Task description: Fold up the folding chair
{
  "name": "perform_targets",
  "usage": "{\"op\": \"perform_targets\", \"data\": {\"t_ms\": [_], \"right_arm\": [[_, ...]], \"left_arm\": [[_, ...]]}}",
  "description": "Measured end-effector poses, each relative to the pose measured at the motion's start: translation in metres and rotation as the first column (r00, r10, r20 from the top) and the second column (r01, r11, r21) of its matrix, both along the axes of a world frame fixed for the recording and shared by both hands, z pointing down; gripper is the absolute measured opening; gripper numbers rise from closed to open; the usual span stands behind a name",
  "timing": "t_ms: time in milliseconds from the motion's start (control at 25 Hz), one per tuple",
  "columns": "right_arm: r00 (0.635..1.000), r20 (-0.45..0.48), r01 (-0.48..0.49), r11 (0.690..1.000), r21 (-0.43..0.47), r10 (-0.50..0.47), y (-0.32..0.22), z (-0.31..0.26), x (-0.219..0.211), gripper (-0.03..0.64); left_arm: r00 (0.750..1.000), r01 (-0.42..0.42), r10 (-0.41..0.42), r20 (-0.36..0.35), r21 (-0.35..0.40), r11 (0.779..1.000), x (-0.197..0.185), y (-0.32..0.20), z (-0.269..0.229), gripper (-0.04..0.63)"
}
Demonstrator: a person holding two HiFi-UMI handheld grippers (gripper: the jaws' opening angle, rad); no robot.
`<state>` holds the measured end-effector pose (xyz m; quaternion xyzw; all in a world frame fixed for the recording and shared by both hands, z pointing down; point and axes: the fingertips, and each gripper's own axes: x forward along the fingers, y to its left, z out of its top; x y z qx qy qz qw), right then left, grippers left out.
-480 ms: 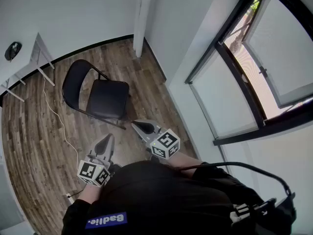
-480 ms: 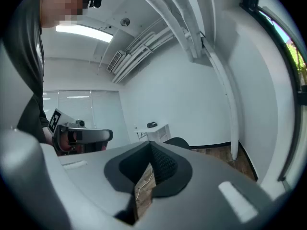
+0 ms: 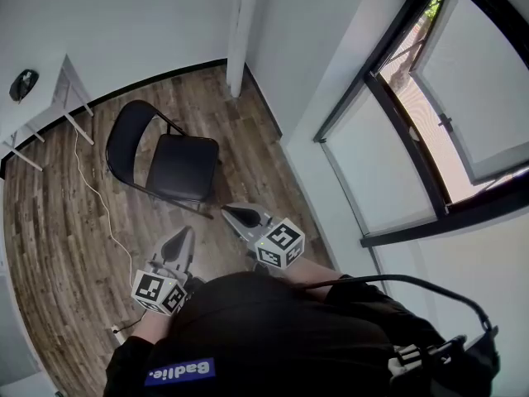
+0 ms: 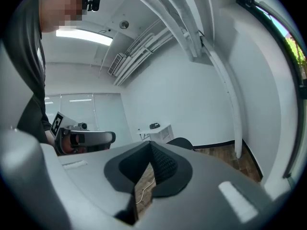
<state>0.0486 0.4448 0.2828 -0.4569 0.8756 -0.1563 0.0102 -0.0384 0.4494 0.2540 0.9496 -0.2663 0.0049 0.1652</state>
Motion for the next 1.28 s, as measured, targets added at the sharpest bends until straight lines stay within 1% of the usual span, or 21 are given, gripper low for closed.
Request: {"op": "perform_targets", "data": {"t_ms": [160, 400, 600, 720, 840, 1040, 1280], "right_arm": [[1.0, 0.008, -0.002, 1.0, -0.007, 0.002, 0.001, 0.0, 0.004, 0.002], [1.0, -0.004, 0.01, 1.0, -0.013, -0.01, 0.0, 0.003, 0.026, 0.002], [0.999, 0.011, 0.046, 0.999, -0.02, -0.046, -0.003, 0.015, 0.05, 0.002], [0.997, 0.022, 0.075, 0.996, -0.037, -0.074, -0.006, 0.025, 0.063, 0.002], [0.995, 0.022, 0.097, 0.994, -0.053, -0.096, -0.011, 0.034, 0.067, 0.002], [0.995, 0.015, 0.097, 0.993, -0.063, -0.096, -0.048, 0.046, 0.063, 0.002], [0.999, -0.01, 0.048, 0.996, -0.069, -0.049, -0.124, 0.056, 0.044, 0.002]], "left_arm": [[1.0, 0.004, -0.004, -0.003, 0.003, 1.0, 0.004, 0.001, 0.0, 0.003], [0.999, 0.036, -0.036, 0.003, 0.001, 0.999, 0.022, 0.002, -0.001, 0.003], [0.993, 0.117, -0.117, 0.013, 0.001, 0.993, 0.04, -0.001, -0.001, 0.003], [0.986, 0.165, -0.165, 0.018, -0.001, 0.986, 0.045, -0.002, 0.004, 0.003], [0.98, 0.194, -0.194, 0.031, 0.0, 0.981, 0.044, -0.006, 0.008, 0.003], [0.977, 0.211, -0.211, 0.007, 0.011, 0.977, 0.032, -0.044, 0.018, 0.003], [0.984, 0.18, -0.18, 0.008, 0.016, 0.984, 0.006, -0.129, 0.022, 0.003]]}}
